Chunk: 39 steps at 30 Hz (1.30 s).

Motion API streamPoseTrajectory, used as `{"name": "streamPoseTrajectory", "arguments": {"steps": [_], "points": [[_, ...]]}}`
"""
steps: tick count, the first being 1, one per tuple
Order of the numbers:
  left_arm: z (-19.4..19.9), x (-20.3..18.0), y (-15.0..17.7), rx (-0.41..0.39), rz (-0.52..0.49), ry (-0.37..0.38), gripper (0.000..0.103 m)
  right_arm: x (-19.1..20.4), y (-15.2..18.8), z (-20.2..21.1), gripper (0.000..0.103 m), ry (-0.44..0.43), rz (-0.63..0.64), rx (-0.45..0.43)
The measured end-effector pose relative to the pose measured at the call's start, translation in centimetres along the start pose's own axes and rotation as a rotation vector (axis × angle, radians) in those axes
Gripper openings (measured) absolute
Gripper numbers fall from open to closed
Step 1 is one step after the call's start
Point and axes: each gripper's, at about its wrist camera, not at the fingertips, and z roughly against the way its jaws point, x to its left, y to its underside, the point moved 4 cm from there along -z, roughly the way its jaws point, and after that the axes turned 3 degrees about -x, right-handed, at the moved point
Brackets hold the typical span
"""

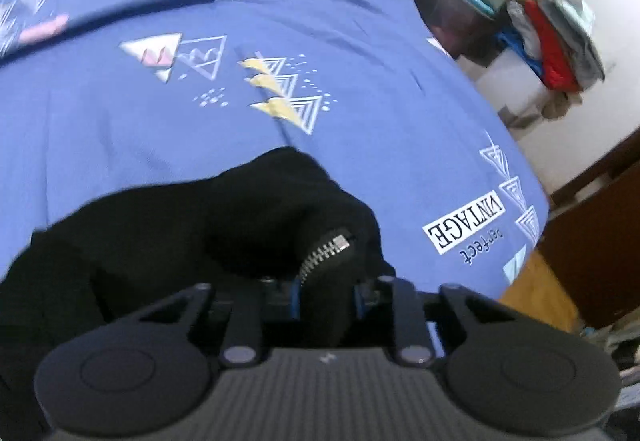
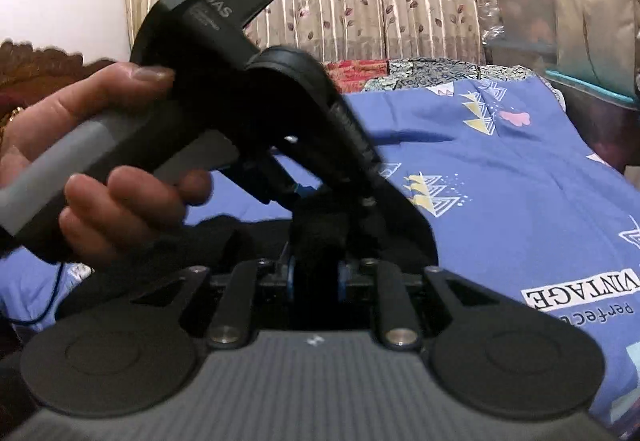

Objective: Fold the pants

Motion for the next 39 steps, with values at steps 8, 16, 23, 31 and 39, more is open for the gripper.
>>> {"name": "streamPoseTrajectory", "arguments": {"steps": [8, 16, 23, 31, 39], "points": [[6.3, 3.4, 0.9, -0.141, -0.055, -0.002, 0.020, 0.4, 1.4, -0.2, 0.020, -0.096, -0.027, 0.090], [13.0, 9.4, 3.7, -0.268, -0.025, -0.048, 0.020, 8.8, -0.4, 0.0, 0.020, -0.410, 0.034, 0.106], [13.7, 17.0, 8.0, -0.250, 0.174, -0.110, 0.020, 14.0, 0.6, -4.2, 0.023, -0.582, 0.009, 0.278], [10.7, 20.6, 11.5, -0.210, 0.235, -0.222, 0.044, 14.7, 1.5, -6.8, 0.055, -0.668, -0.063, 0.455], [13.2, 19.1, 12.7, -0.242, 0.235, -0.174, 0.059, 8.6, -4.6, -5.4, 0.048, -0.658, -0.235, 0.327]]}}
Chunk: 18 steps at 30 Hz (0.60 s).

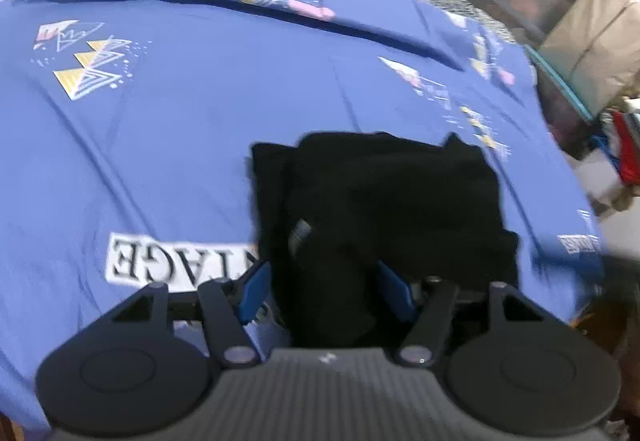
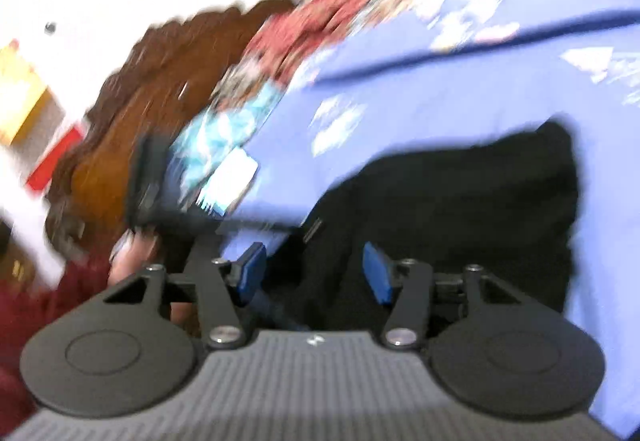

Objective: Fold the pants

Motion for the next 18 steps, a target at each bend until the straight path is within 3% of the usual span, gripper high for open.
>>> {"name": "streamPoseTrajectory", "arguments": {"steps": [3, 5, 8, 11, 15, 18], "points": [[0.5, -0.5, 1.3, 0.003, -0.014, -0.010, 0.056, -1.6, -2.6, -1.0, 0.022, 0.115, -0.026, -0.005], [0.6, -0.6, 2.2, 0.001, -0.017, -0.028, 0.057, -2.3, -3.4, -3.2, 0.021, 0.182, -0.037, 0.047], [0.7, -0.2, 3.2, 0.006, 0.002, -0.029, 0.057, -3.7, -3.6, -7.9, 0.020, 0.195, -0.095, 0.114], [0.6, -0.1, 3.9, 0.007, 0.013, -0.031, 0.057, -5.4, -3.5, -12.0, 0.000, 0.266, -0.140, 0.182], [-0.4, 0.0, 4.5, -0.002, -0.018, -0.068, 0.069, -6.8, -2.8, -14.2, 0.000, 0.302, -0.208, 0.213], [-0.3, 0.5, 4.2, 0.005, 0.000, -0.062, 0.077, -5.8, -2.7, -14.2, 0.000, 0.323, -0.169, 0.206]]}}
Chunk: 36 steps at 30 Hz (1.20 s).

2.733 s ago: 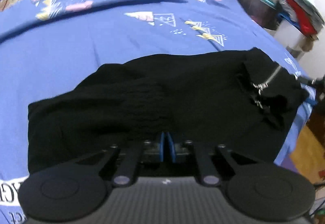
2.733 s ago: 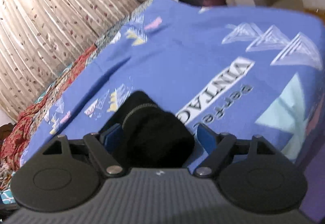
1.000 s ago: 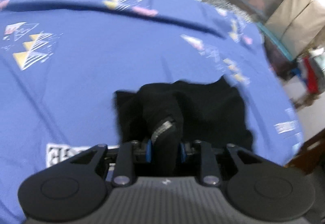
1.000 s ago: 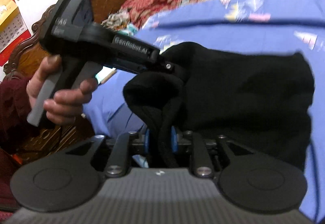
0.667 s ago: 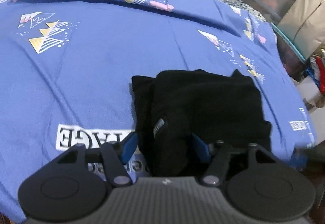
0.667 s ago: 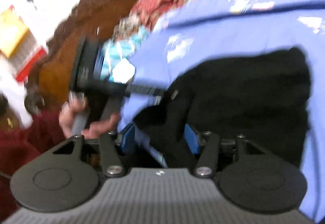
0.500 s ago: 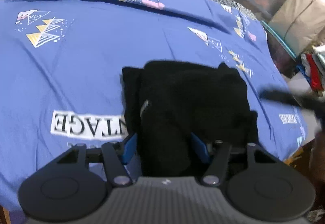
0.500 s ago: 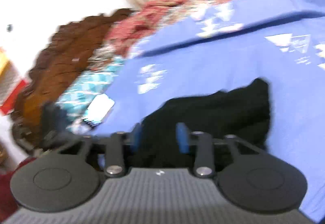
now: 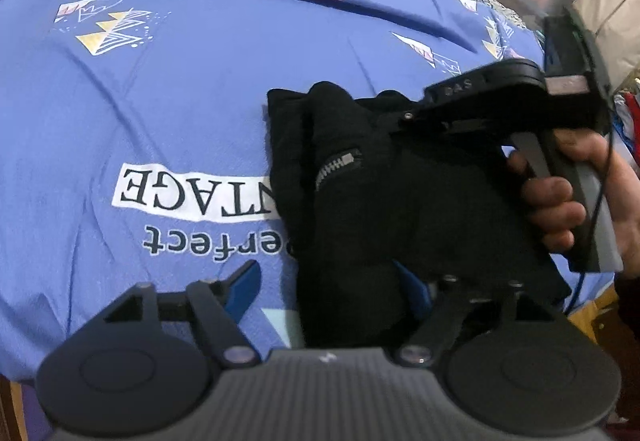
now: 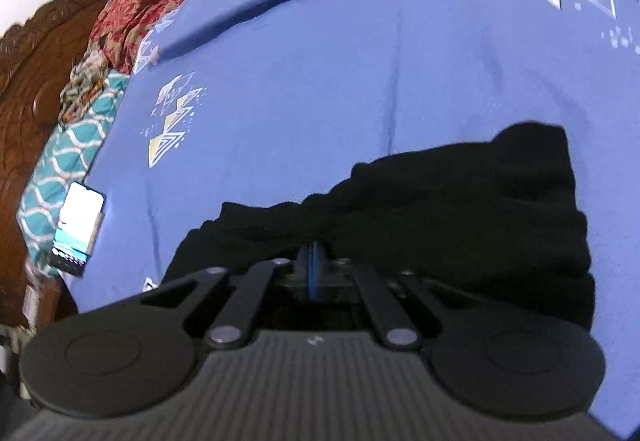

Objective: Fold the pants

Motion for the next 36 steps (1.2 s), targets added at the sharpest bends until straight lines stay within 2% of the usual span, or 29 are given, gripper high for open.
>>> {"name": "streamPoseTrajectory", "arguments": {"steps": [1, 2, 4, 5, 6, 8, 10, 11, 13, 16, 18, 20, 21, 22, 23, 24, 25, 26, 27, 30, 32, 36], "points": [[0.2, 0.2, -0.2, 0.000, 0.001, 0.009, 0.077, 0.0, -0.2, 0.5, 0.000, -0.001, 0.014, -0.008], [0.5, 0.5, -0.5, -0.001, 0.010, 0.019, 0.082, 0.2, -0.1, 1.1, 0.005, -0.012, 0.022, -0.024], [1.3, 1.4, -1.1, -0.007, 0.046, 0.042, 0.092, -0.6, 0.0, 3.1, 0.018, -0.068, 0.008, -0.061], [1.9, 1.9, -1.4, -0.020, 0.068, 0.057, 0.097, -0.9, 0.3, 4.7, 0.040, -0.100, 0.002, -0.089], [2.3, 2.4, -1.7, -0.033, 0.084, 0.074, 0.101, -1.2, 0.5, 6.1, 0.068, -0.116, 0.003, -0.124], [2.7, 3.0, -2.2, -0.038, 0.099, 0.097, 0.103, -2.3, 1.5, 9.5, 0.090, -0.100, 0.007, -0.213], [2.3, 3.2, -2.6, -0.026, 0.108, 0.123, 0.103, -3.8, 3.1, 12.3, 0.089, -0.074, 0.011, -0.279], [1.9, 3.1, -2.8, -0.015, 0.114, 0.143, 0.103, -4.6, 3.6, 12.8, 0.090, -0.065, -0.001, -0.281], [0.7, 2.5, -3.1, 0.013, 0.126, 0.188, 0.103, -6.5, 5.1, 13.1, 0.090, -0.037, -0.055, -0.260], [-2.3, 1.9, -3.4, 0.064, 0.132, 0.236, 0.103, -8.7, 6.9, 12.1, 0.090, -0.040, -0.144, -0.203], [-4.9, 1.9, -3.1, 0.117, 0.186, 0.265, 0.103, -9.2, 7.4, 10.9, 0.091, -0.096, -0.222, -0.178], [-5.6, 1.7, -3.1, 0.066, 0.229, 0.298, 0.102, -9.1, 7.5, 9.5, 0.091, -0.175, -0.297, -0.165], [-6.0, 1.3, -3.3, 0.069, 0.249, 0.307, 0.095, -8.7, 7.3, 8.9, 0.088, -0.191, -0.305, -0.177], [-6.2, 0.7, -3.4, 0.077, 0.247, 0.326, 0.084, -8.2, 7.0, 8.7, 0.079, -0.199, -0.302, -0.178], [-6.1, 0.0, -3.6, 0.080, 0.235, 0.309, 0.069, -7.5, 6.5, 8.2, 0.051, -0.219, -0.303, -0.153], [-5.9, -0.4, -3.9, 0.075, 0.211, 0.279, 0.061, -7.0, 5.9, 7.9, 0.050, -0.241, -0.314, -0.122], [-5.5, -0.6, -4.4, 0.069, 0.193, 0.274, 0.055, -6.4, 5.4, 7.8, 0.048, -0.225, -0.305, -0.119], [-4.9, -0.7, -5.0, 0.063, 0.186, 0.281, 0.048, -5.2, 4.5, 8.2, 0.045, -0.199, -0.235, -0.131], [-4.2, -0.8, -6.0, 0.048, 0.175, 0.299, 0.045, -4.0, 3.7, 8.8, 0.042, -0.189, -0.166, -0.151], [-2.3, -1.5, -10.4, -0.065, 0.087, 0.308, 0.044, -1.3, 0.5, 10.9, 0.041, -0.191, 0.001, -0.257], [-1.9, -2.3, -14.1, -0.161, -0.011, 0.278, 0.044, -0.2, -2.7, 11.6, 0.041, -0.190, 0.076, -0.340], [-3.8, -3.0, -21.5, -0.285, -0.119, 0.214, 0.046, 0.8, -9.6, 11.3, 0.042, -0.148, 0.217, -0.492]]}}
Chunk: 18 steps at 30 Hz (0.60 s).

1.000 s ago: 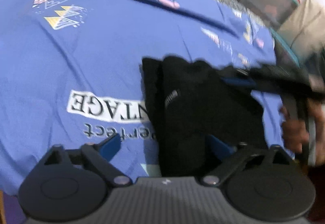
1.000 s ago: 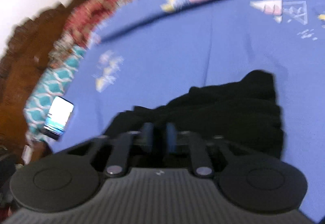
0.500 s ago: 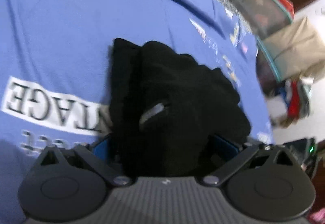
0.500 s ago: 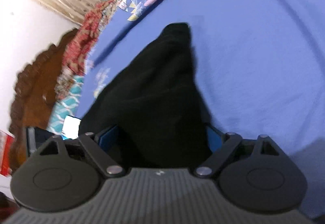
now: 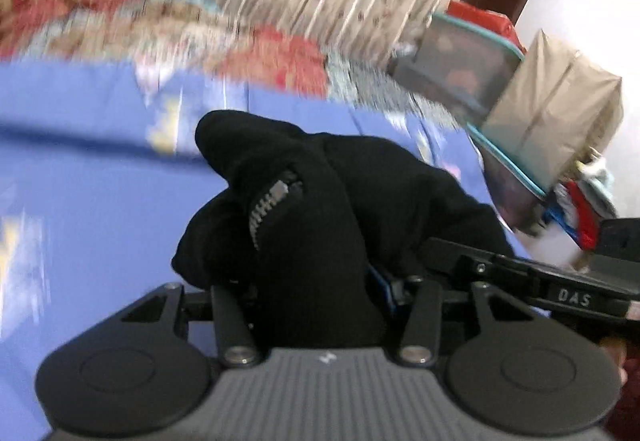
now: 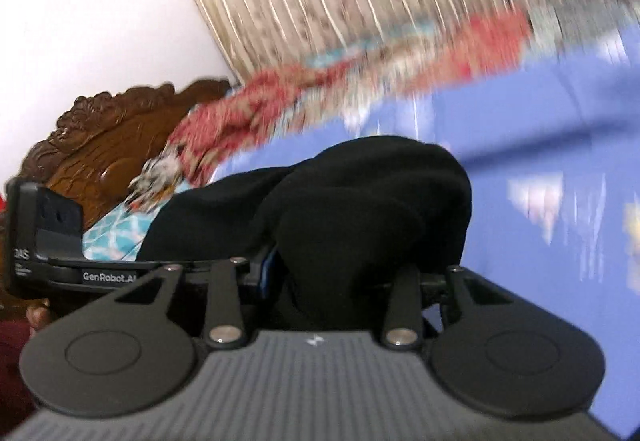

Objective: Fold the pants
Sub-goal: 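Press the folded bundle down with both grippers and open them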

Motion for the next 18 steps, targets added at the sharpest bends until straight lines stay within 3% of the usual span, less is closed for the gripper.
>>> {"name": "streamPoseTrajectory", "arguments": {"steps": [3, 6, 11, 12, 15, 18], "points": [[-5.1, 2.3, -3.2, -0.015, -0.010, -0.037, 0.046, -2.5, -2.4, -3.6, 0.042, 0.027, 0.030, -0.042], [-11.1, 4.7, -4.0, 0.014, -0.028, -0.108, 0.045, -5.6, -2.9, -8.0, 0.042, 0.096, 0.035, -0.034], [-18.8, 9.2, -0.6, 0.148, 0.020, -0.223, 0.045, -10.7, 0.3, -14.7, 0.041, 0.210, -0.056, 0.089], [-19.2, 9.6, 0.1, 0.124, 0.022, -0.239, 0.052, -11.4, 1.1, -15.3, 0.041, 0.228, -0.064, 0.109], [-18.6, 9.7, 0.6, 0.093, 0.041, -0.260, 0.060, -11.3, 2.1, -14.2, 0.052, 0.240, -0.117, 0.087], [-16.8, 9.0, 0.3, 0.096, 0.056, -0.301, 0.061, -11.0, 2.0, -12.8, 0.067, 0.278, -0.160, 0.096]]}}
